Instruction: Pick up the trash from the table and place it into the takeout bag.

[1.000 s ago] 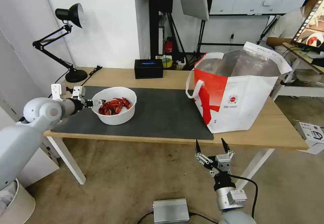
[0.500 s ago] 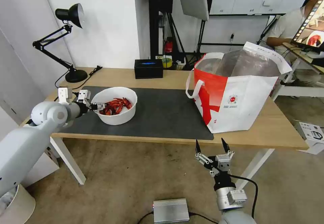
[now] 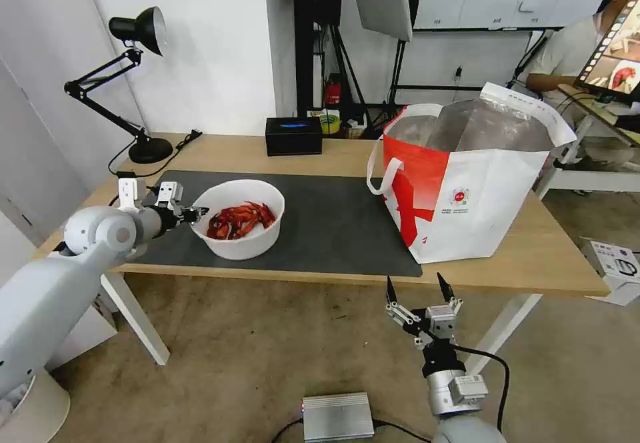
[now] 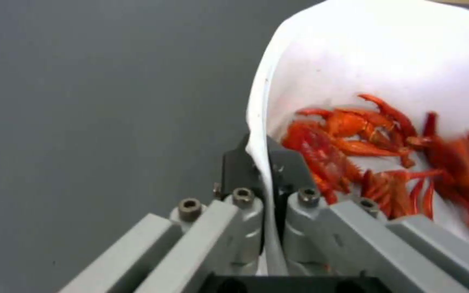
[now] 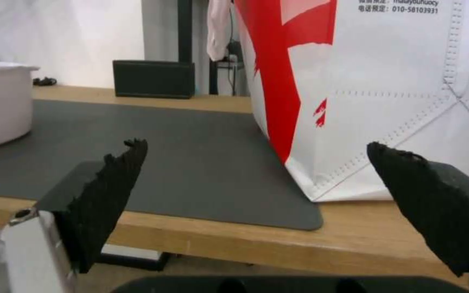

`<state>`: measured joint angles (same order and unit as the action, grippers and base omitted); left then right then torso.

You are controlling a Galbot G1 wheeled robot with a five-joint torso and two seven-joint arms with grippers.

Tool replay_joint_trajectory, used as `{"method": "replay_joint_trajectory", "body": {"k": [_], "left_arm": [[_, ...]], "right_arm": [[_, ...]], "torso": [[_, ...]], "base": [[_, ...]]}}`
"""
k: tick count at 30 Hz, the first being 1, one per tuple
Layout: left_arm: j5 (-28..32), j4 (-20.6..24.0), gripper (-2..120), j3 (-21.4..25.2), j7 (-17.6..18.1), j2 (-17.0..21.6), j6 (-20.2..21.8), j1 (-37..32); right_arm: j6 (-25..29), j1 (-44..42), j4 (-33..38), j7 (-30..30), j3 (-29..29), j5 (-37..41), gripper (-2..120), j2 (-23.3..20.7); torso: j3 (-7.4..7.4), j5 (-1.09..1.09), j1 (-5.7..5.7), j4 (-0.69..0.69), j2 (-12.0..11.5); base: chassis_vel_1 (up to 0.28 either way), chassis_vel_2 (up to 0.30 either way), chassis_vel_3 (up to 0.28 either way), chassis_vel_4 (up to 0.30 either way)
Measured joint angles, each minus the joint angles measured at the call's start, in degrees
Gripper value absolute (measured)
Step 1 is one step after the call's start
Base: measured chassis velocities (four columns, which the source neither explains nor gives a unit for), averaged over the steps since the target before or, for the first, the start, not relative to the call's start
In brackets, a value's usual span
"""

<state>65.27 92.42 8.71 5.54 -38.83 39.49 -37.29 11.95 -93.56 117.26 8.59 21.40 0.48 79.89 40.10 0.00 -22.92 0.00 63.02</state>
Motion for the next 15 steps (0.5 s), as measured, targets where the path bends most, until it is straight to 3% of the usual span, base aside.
{"method": "replay_joint_trajectory", "body": {"k": [9,12,15], "left_arm": [[0.43,6.9,0,4.64,-0.91,2.01,-0.72,-5.45],[1.86,12.98,0,8.24,-1.25,2.69,-0.74,-9.26],[3.33,16.36,0,9.98,-1.13,2.79,-0.74,-10.74]], "right_arm": [[0.0,0.0,0.0,0.0,0.0,0.0,100,0.0],[0.0,0.0,0.0,0.0,0.0,0.0,100,0.0],[0.0,0.0,0.0,0.0,0.0,0.0,100,0.0]], "torso": [[0.0,0.0,0.0,0.0,0.0],[0.0,0.0,0.0,0.01,0.0],[0.0,0.0,0.0,0.01,0.0]], "base": [[0.0,0.0,0.0,0.0],[0.0,0.0,0.0,0.0],[0.0,0.0,0.0,0.0]]}}
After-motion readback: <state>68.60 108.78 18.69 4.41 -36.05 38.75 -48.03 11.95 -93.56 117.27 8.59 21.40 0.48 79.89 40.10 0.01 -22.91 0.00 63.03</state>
